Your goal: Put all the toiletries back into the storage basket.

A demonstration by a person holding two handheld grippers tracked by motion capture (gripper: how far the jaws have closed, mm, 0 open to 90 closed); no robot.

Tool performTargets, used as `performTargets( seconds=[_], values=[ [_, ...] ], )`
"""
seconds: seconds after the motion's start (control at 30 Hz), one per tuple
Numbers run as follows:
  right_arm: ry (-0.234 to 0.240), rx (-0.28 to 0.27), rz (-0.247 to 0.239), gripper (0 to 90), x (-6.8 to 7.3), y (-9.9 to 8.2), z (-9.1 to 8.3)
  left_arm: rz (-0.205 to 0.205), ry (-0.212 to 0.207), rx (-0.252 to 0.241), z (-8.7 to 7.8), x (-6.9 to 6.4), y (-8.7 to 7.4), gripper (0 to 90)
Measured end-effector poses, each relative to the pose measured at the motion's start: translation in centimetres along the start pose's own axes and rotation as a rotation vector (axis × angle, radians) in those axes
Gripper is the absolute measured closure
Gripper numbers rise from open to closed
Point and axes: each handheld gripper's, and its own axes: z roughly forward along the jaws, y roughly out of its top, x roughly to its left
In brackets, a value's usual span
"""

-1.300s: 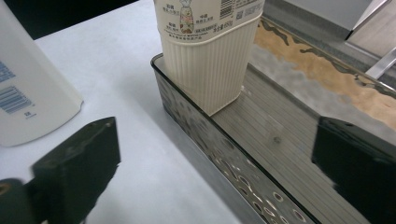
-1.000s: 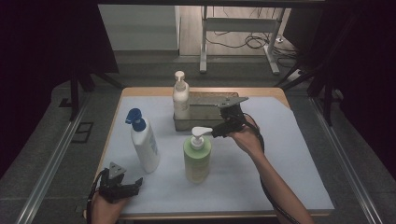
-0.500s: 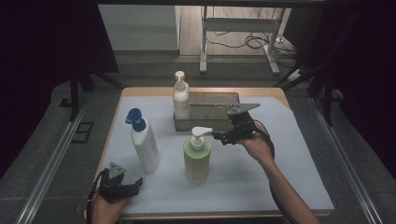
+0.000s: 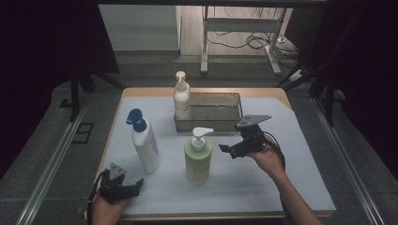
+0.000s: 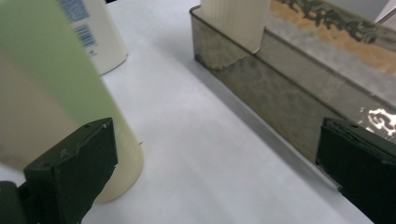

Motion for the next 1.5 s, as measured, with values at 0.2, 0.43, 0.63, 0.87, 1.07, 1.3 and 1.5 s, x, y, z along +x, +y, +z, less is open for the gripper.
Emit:
performTargets(
  seconds=[0.2, 0.43, 0.63, 0.87, 1.07, 1.3, 1.5],
  values=[
    [0.037, -0.005, 0.003, 0.0, 0.9, -0.9, -0.7, 0.0, 0.0, 0.0, 0.0, 0.0, 0.0, 12.4],
    [0.059, -0.007, 0.0, 0.0, 1.7, -1.6, -1.1, 0.002, 0.0, 0.0, 0.0, 0.0, 0.0, 12.4],
    [0.085, 0.002, -0.008, 0.0, 2.6, -2.1, -1.2, 0.005, 0.0, 0.0, 0.0, 0.0, 0.0, 12.4],
    [0.135, -0.014, -0.016, 0.0, 4.1, -2.0, -1.2, 0.003, 0.001, -0.001, 0.0, 0.0, 0.0, 12.4],
    [0.169, -0.01, -0.022, 0.0, 5.2, -1.7, -0.8, 0.001, 0.001, -0.003, 0.0, 0.0, 0.0, 12.4],
    [0.194, 0.01, -0.05, 0.0, 6.5, -1.0, 0.0, 0.001, 0.001, -0.003, 0.0, 0.0, 0.0, 12.4],
    [0.19, 0.015, -0.058, 0.5, 7.5, -0.2, 0.7, 0.001, 0.001, -0.002, 0.0, 0.0, 0.0, 12.4]
  ],
)
